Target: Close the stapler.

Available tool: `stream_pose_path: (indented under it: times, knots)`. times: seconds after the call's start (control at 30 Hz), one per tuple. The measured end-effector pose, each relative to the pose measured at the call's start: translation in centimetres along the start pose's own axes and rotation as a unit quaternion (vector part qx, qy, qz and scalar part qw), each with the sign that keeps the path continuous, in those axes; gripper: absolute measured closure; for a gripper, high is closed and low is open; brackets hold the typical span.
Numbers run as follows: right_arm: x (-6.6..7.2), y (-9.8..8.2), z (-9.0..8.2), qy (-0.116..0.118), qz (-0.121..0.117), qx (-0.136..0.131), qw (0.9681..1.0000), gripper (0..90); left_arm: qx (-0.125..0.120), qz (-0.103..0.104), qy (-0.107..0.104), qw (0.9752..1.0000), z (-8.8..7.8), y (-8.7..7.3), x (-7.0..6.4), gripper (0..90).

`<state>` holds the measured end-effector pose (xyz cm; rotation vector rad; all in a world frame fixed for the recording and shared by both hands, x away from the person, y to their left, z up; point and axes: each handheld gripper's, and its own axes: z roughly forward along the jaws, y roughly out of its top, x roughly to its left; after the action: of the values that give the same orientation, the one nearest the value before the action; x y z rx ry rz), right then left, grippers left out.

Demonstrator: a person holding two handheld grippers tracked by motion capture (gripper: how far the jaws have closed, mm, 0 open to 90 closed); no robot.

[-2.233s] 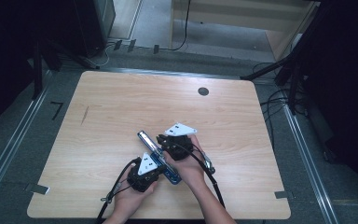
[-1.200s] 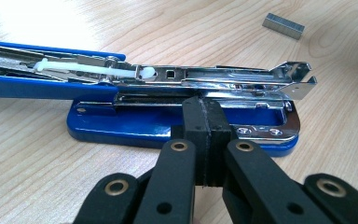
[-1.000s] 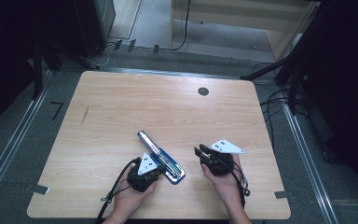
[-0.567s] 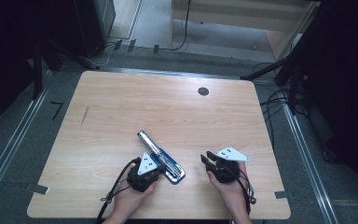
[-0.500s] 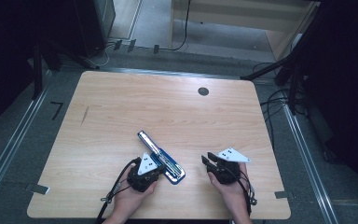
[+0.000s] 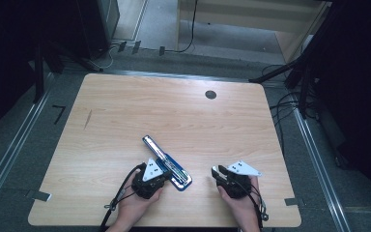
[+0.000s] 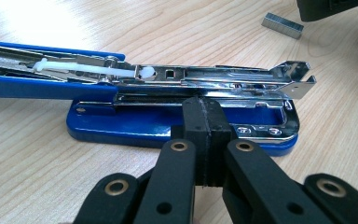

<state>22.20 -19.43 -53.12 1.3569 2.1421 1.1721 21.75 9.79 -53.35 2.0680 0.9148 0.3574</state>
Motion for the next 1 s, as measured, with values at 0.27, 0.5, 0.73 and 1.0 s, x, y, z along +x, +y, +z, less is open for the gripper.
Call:
stream_pose_path:
  times: [0.27,0.5,0.73,1.0]
  knots:
    - [-0.3,-0.7,0.0,-0.010,0.002,0.011,0.9999,68.2,0.000,-0.001,-0.001,1.0000,0.0,0.0,0.0,90.0]
    - [0.0,-0.8,0.5,-0.010,-0.002,0.016,0.9998,68.6,0.001,-0.002,-0.002,1.0000,0.0,0.0,0.0,90.0]
    - [-0.2,-1.0,0.6,-0.011,-0.007,0.020,0.9997,71.9,0.000,-0.002,-0.003,1.0000,0.0,0.0,0.1,90.0]
    - [-0.4,-1.2,0.5,-0.009,-0.006,0.023,0.9997,75.3,0.000,-0.002,-0.002,1.0000,0.0,0.0,0.0,90.0]
